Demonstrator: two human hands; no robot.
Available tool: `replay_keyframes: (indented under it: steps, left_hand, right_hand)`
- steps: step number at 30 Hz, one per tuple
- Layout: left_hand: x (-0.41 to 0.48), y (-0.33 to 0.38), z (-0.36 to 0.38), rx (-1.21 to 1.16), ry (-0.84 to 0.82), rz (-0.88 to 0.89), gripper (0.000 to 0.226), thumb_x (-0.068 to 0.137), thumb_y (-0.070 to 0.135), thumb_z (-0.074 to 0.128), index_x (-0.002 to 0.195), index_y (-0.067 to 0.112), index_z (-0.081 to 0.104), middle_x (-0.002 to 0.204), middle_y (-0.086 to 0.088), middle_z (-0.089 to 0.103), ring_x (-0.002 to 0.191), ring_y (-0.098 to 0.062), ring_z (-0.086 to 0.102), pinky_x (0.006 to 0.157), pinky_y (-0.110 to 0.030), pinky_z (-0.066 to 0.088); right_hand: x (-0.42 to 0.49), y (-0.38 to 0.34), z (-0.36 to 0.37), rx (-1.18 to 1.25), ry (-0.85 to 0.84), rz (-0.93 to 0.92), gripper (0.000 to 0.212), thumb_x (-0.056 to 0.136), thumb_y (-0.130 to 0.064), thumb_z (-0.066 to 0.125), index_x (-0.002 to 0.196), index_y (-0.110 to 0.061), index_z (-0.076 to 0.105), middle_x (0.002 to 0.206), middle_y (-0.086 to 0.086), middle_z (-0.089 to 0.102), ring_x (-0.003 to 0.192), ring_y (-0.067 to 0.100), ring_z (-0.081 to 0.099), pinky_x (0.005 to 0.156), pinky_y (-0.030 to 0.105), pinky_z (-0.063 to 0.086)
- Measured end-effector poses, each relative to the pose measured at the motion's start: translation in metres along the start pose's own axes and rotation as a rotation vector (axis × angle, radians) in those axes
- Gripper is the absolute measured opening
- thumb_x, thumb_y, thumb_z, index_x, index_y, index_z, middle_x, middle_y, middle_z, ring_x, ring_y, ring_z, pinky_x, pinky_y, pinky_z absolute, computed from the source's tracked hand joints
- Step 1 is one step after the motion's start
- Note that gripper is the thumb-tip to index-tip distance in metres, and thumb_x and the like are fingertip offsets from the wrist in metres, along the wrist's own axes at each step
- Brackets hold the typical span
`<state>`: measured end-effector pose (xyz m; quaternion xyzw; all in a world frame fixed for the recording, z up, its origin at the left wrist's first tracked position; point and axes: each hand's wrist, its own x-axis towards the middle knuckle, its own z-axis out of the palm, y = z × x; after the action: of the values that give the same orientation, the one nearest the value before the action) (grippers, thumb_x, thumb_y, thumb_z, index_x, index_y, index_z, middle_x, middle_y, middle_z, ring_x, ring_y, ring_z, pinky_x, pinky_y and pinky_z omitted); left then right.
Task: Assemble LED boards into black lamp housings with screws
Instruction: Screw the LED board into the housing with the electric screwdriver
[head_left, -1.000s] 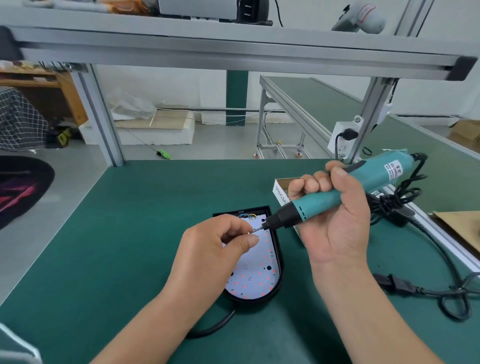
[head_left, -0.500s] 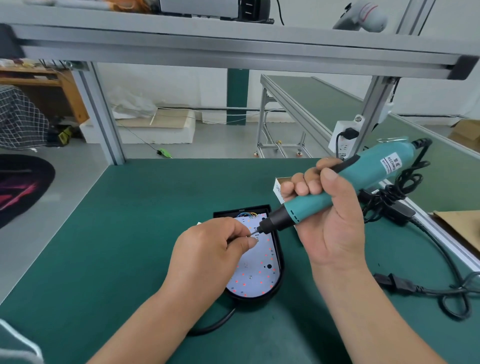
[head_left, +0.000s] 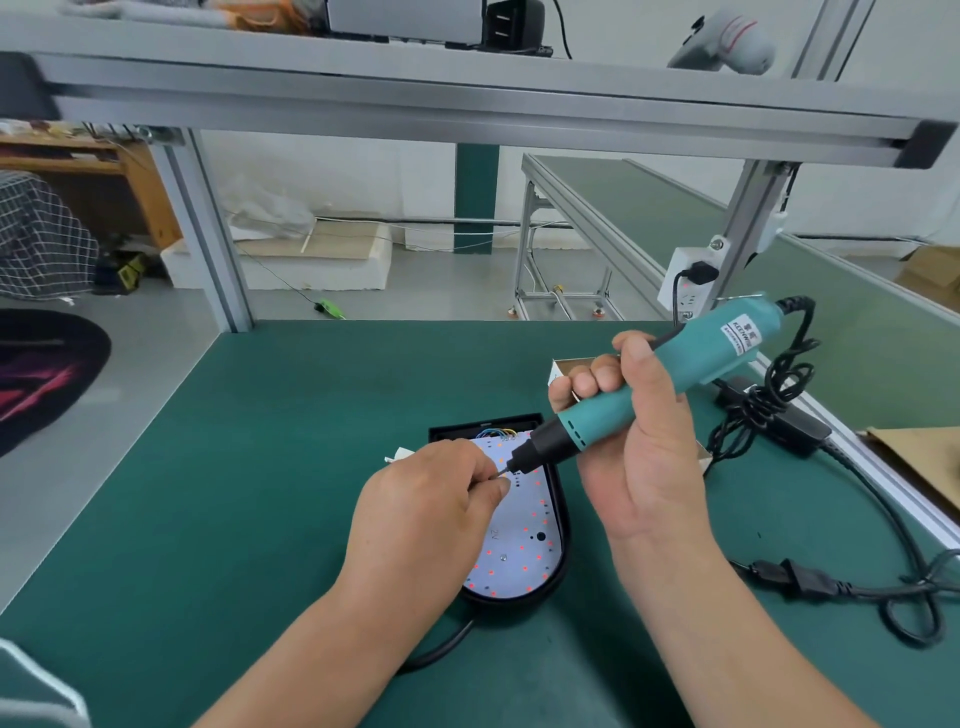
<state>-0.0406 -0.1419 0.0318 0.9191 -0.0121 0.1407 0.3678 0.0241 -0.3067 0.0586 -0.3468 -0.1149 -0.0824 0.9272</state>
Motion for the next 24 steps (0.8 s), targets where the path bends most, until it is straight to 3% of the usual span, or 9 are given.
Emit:
replay_keyframes:
  steps: [5,8,11,15,19,22,24]
  left_hand:
    - [0.000,-0.004,0.004,-0.115,0.024,-0.008,0.018,0.094,0.035,0.075,0.081,0.030,0.065,0.084,0.019,0.062,0.072,-0.011,0.056,0.060,-0.030,0.048]
    - [-0.001,-0.006,0.005,-0.219,0.020,-0.024,0.013,0.093,0.033,0.078,0.093,0.037,0.066,0.087,0.024,0.066,0.077,-0.006,0.061,0.066,-0.035,0.056]
    - [-0.002,-0.007,0.004,-0.273,-0.041,-0.012,0.038,0.094,0.031,0.079,0.112,0.054,0.054,0.093,0.028,0.070,0.087,-0.002,0.065,0.074,-0.037,0.059]
    - [0.002,-0.010,0.004,-0.328,-0.059,-0.035,0.052,0.090,0.029,0.083,0.127,0.053,0.057,0.097,0.030,0.071,0.088,0.000,0.067,0.076,-0.039,0.062]
    - [0.004,-0.013,0.001,-0.316,-0.071,0.003,0.080,0.077,0.048,0.088,0.145,0.052,0.046,0.111,0.034,0.064,0.095,0.002,0.064,0.084,-0.036,0.059]
    - [0.008,-0.018,-0.004,-0.195,-0.036,0.067,0.093,0.066,0.076,0.072,0.149,0.053,0.037,0.120,0.035,0.057,0.111,0.005,0.054,0.090,-0.022,0.047]
    - [0.013,-0.024,-0.007,-0.120,-0.015,0.065,0.094,0.071,0.079,0.068,0.154,0.047,0.035,0.125,0.032,0.053,0.121,0.005,0.046,0.093,-0.018,0.042]
  right_hand:
    - [0.000,0.005,-0.002,0.062,0.048,0.023,0.014,0.098,-0.026,0.071,0.095,-0.017,0.060,0.073,-0.003,0.051,0.067,0.013,0.054,0.076,0.033,0.056]
    - [0.001,0.007,-0.005,0.115,0.080,0.040,0.015,0.101,-0.027,0.068,0.090,-0.018,0.065,0.073,-0.004,0.050,0.067,0.013,0.054,0.077,0.033,0.056]
    - [0.002,0.007,-0.007,0.148,0.105,0.042,0.017,0.101,-0.028,0.069,0.087,-0.018,0.068,0.073,-0.003,0.051,0.067,0.013,0.054,0.078,0.033,0.057]
    - [0.002,0.006,-0.007,0.170,0.132,0.041,0.017,0.100,-0.026,0.069,0.086,-0.016,0.068,0.073,-0.003,0.050,0.066,0.013,0.054,0.078,0.033,0.058]
    - [0.006,0.001,-0.009,0.190,0.160,0.016,0.015,0.099,-0.025,0.069,0.091,-0.014,0.063,0.073,-0.002,0.049,0.066,0.013,0.052,0.079,0.034,0.058]
    - [0.012,-0.005,-0.014,0.195,0.190,-0.029,0.015,0.101,-0.023,0.068,0.091,-0.014,0.061,0.073,-0.002,0.047,0.067,0.015,0.051,0.082,0.035,0.056]
    - [0.016,-0.009,-0.019,0.205,0.221,-0.057,0.016,0.100,-0.022,0.070,0.090,-0.014,0.060,0.073,-0.002,0.047,0.067,0.015,0.049,0.085,0.035,0.055]
